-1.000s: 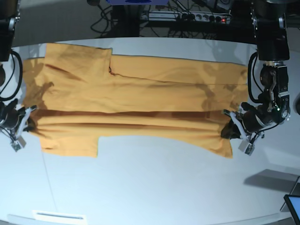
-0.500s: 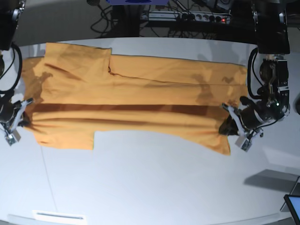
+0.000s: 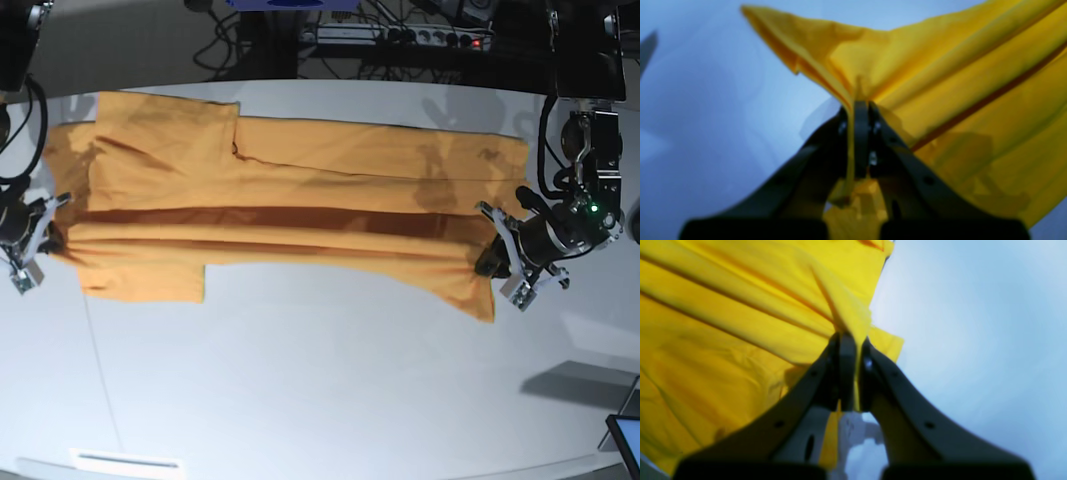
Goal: Fold the T-shirt properly
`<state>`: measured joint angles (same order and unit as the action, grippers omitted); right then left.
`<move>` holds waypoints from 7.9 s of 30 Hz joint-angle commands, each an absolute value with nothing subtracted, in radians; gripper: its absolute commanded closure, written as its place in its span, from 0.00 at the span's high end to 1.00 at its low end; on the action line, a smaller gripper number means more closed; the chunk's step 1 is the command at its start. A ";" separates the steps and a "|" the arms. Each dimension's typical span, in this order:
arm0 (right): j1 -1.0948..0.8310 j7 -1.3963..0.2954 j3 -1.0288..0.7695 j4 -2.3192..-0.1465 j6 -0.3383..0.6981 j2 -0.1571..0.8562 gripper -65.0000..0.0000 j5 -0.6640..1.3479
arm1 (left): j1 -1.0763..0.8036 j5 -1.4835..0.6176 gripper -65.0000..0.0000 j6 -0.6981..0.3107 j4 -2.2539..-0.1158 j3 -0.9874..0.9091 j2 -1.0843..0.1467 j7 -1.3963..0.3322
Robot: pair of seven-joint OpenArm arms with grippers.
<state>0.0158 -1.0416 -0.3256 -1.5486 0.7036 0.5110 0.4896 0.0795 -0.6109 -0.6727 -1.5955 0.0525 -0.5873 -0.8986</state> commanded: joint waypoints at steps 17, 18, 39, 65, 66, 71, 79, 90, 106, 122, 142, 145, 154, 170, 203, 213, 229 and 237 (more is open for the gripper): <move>-0.031 -1.079 -0.340 -1.575 0.698 0.515 0.00 0.483 | 0.093 -0.595 0.00 -0.670 -1.672 0.042 -0.610 -1.040; -0.039 -1.079 -0.340 -1.575 0.698 0.510 0.00 0.483 | 0.093 -0.595 0.00 -0.668 -1.672 0.042 -0.610 -1.046; -0.077 -1.081 -0.340 -1.575 0.698 0.472 0.00 0.481 | -0.041 -0.305 0.00 -0.673 -1.825 0.047 -0.608 -1.076; -0.105 -1.070 -0.341 -1.575 0.698 0.501 0.90 0.479 | -0.041 -0.272 0.00 -0.674 -1.880 0.051 -0.602 -1.072; -0.099 -1.070 -0.343 -1.573 0.698 0.506 0.90 0.479 | -0.041 -0.272 0.00 -0.674 -1.885 0.051 -0.602 -1.072; -0.077 -1.081 -0.447 -1.573 0.698 0.506 0.86 0.481 | -0.044 -0.271 0.00 -0.674 -1.888 0.051 -0.604 -1.072; -0.077 -1.081 -0.461 -1.573 0.698 0.498 0.86 0.484 | -0.082 -0.139 0.00 -0.676 -1.891 0.053 -0.604 -1.069; -0.076 -1.081 -0.460 -1.572 0.698 0.455 0.86 0.483 | -0.113 -0.094 0.00 -0.676 -1.903 0.104 -0.605 -1.070; -0.071 -1.112 -0.458 -1.567 0.698 0.452 0.86 0.483 | -0.148 -0.087 0.48 -0.698 -1.982 0.091 -0.627 -1.073; -0.071 -1.113 -0.460 -1.567 0.698 0.450 0.85 0.483 | -0.107 -0.211 0.51 -0.698 -2.017 0.038 -0.542 -0.981; -0.071 -1.086 -0.456 -1.569 0.698 0.406 0.86 0.483 | 0.044 -0.170 0.34 -0.698 -1.808 -0.140 -0.423 -0.986; -0.065 -1.086 -0.456 -1.570 0.698 0.401 0.86 0.483 | 0.044 -0.171 0.34 -0.698 -1.796 -0.145 -0.420 -0.986; -0.059 -1.086 -0.456 -1.570 0.698 0.398 0.86 0.483 | 0.131 -0.326 0.22 -0.698 -1.633 -0.191 -0.426 -1.050; -0.007 -1.084 -0.466 -1.573 0.698 0.427 0.85 0.481 | 0.136 -0.446 0.00 -0.698 -1.721 -0.331 -0.446 -1.067; 0.254 -1.029 -0.162 -1.369 0.698 0.401 0.85 0.487 | 0.139 -0.444 0.00 -0.698 -1.722 -0.401 -0.478 -1.069; 0.311 -1.027 -0.160 -1.221 0.698 0.363 0.85 0.487 | 0.137 -0.444 0.00 -0.698 -1.721 -0.403 -0.489 -1.069; 0.326 -1.001 -0.160 -1.138 0.698 0.318 0.85 0.487 | 0.145 -0.444 0.00 -0.698 -1.716 -0.403 -0.490 -1.069; 0.326 -1.026 -0.160 -1.138 0.698 0.303 0.82 0.487 | 0.145 -0.444 0.00 -0.698 -1.715 -0.403 -0.490 -1.069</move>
<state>0.3103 -1.0023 -0.1574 -1.1294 0.6956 0.2951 0.4839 0.1272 -0.4385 -0.7048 -1.7020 -0.3950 -0.4686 -1.0851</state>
